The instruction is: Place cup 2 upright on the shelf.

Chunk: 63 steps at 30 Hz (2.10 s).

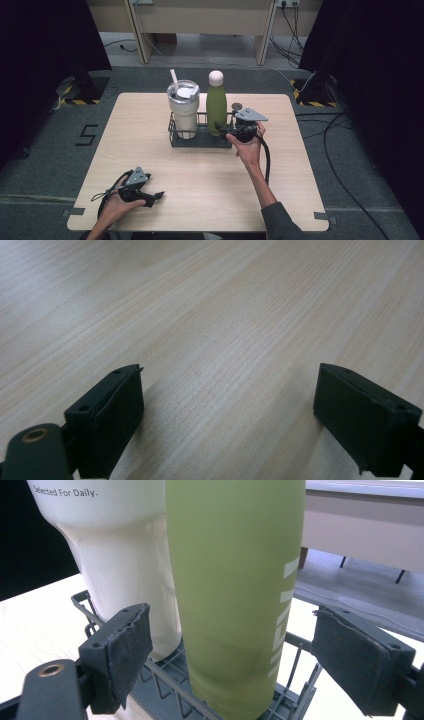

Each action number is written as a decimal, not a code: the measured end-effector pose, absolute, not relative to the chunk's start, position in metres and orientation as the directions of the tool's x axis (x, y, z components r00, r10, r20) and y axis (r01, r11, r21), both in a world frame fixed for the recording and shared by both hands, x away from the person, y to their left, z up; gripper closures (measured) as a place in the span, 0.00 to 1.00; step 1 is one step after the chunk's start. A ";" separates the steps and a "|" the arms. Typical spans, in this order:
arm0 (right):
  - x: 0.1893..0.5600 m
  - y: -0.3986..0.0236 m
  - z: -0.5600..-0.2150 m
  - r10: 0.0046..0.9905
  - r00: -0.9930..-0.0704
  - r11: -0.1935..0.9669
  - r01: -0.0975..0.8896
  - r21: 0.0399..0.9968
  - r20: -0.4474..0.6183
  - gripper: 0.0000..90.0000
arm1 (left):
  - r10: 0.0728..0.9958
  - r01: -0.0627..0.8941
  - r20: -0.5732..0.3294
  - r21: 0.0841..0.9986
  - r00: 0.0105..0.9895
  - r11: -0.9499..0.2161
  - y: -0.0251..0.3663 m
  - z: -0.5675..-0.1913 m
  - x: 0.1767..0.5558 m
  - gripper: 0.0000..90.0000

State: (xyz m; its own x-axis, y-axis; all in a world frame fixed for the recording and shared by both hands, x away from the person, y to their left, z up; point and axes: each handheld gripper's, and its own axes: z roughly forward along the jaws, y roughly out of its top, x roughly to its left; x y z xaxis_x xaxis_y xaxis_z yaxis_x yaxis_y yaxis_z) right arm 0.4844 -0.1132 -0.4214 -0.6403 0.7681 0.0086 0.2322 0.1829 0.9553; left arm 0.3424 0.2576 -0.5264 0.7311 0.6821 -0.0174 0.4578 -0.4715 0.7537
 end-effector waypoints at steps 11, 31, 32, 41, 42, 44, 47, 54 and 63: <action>0.470 -0.123 -0.419 0.766 -0.642 0.164 0.223 0.961 0.018 0.19 | 0.683 0.459 -0.017 0.753 0.731 -0.472 0.258 -0.526 0.342 0.13; 0.444 -0.138 -0.424 0.770 -0.638 0.155 0.216 0.964 0.020 0.17 | 0.684 0.459 -0.017 0.754 0.729 -0.471 0.258 -0.526 0.342 0.13; 0.441 -0.139 -0.425 0.769 -0.639 0.154 0.218 0.964 0.022 0.17 | 0.684 0.459 -0.017 0.753 0.729 -0.471 0.258 -0.526 0.342 0.13; 0.428 -0.144 -0.434 0.771 -0.636 0.161 0.231 0.959 0.024 0.17 | 0.684 0.459 -0.017 0.754 0.729 -0.470 0.258 -0.526 0.342 0.13; 0.427 -0.144 -0.435 0.770 -0.637 0.163 0.230 0.959 0.022 0.17 | 0.684 0.459 -0.018 0.754 0.729 -0.470 0.258 -0.526 0.342 0.13; 0.424 -0.143 -0.436 0.768 -0.640 0.158 0.233 0.960 0.029 0.17 | 0.684 0.459 -0.017 0.754 0.730 -0.471 0.258 -0.526 0.342 0.13; 0.422 -0.143 -0.438 0.766 -0.642 0.154 0.234 0.960 0.033 0.17 | 0.684 0.459 -0.017 0.754 0.729 -0.470 0.258 -0.526 0.342 0.13; 0.416 -0.142 -0.443 0.760 -0.649 0.173 0.240 0.955 0.025 0.17 | 0.684 0.459 -0.017 0.754 0.729 -0.471 0.258 -0.526 0.342 0.13; 0.405 -0.144 -0.447 0.758 -0.652 0.193 0.247 0.950 0.016 0.17 | 0.684 0.459 -0.017 0.753 0.729 -0.471 0.258 -0.526 0.342 0.13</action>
